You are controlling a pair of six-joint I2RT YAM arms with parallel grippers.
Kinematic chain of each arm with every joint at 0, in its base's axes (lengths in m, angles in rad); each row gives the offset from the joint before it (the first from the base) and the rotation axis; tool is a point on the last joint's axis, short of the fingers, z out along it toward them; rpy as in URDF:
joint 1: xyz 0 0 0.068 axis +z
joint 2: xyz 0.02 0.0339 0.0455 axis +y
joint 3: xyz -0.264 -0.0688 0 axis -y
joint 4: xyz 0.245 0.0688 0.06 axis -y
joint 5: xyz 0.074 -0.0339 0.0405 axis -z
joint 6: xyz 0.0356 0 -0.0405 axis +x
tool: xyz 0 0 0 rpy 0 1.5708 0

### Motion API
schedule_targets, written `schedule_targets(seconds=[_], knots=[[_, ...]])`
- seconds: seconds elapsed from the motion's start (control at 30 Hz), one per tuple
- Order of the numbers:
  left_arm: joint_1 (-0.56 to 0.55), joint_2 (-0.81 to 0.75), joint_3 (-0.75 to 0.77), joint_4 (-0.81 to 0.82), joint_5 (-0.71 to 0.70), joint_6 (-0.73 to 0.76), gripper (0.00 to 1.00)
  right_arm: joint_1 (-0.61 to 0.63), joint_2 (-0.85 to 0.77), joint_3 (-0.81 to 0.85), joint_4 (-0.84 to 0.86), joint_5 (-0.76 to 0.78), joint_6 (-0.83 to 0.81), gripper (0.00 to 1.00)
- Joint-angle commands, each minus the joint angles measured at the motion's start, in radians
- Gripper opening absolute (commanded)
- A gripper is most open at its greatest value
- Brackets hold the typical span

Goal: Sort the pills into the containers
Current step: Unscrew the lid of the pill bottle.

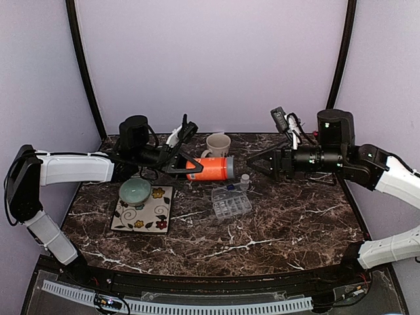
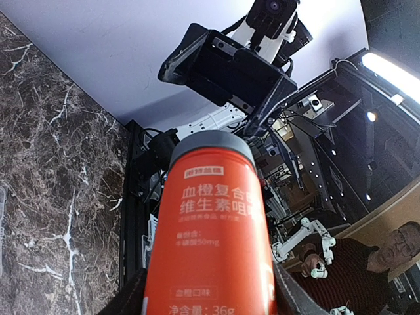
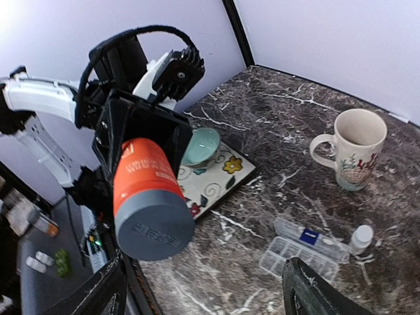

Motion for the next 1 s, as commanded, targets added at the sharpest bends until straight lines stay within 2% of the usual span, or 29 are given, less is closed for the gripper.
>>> schedule_targets(seconds=[0.0, 0.13, 0.33, 0.97], knots=[[-0.003, -0.043, 0.033, -0.01, -0.01, 0.059, 0.0, -0.017, 0.025, -0.015, 0.126, -0.13, 0.286, 0.81], [-0.003, -0.038, 0.034, 0.001, -0.012, 0.057, 0.0, -0.018, 0.064, -0.047, 0.234, -0.193, 0.476, 0.81], [-0.004, -0.037, 0.039, -0.001, -0.019, 0.068, 0.0, -0.018, 0.091, -0.055, 0.328, -0.242, 0.618, 0.81], [-0.005, -0.004, 0.052, 0.019, -0.013, 0.073, 0.0, -0.018, 0.181, -0.001, 0.327, -0.285, 0.66, 0.75]])
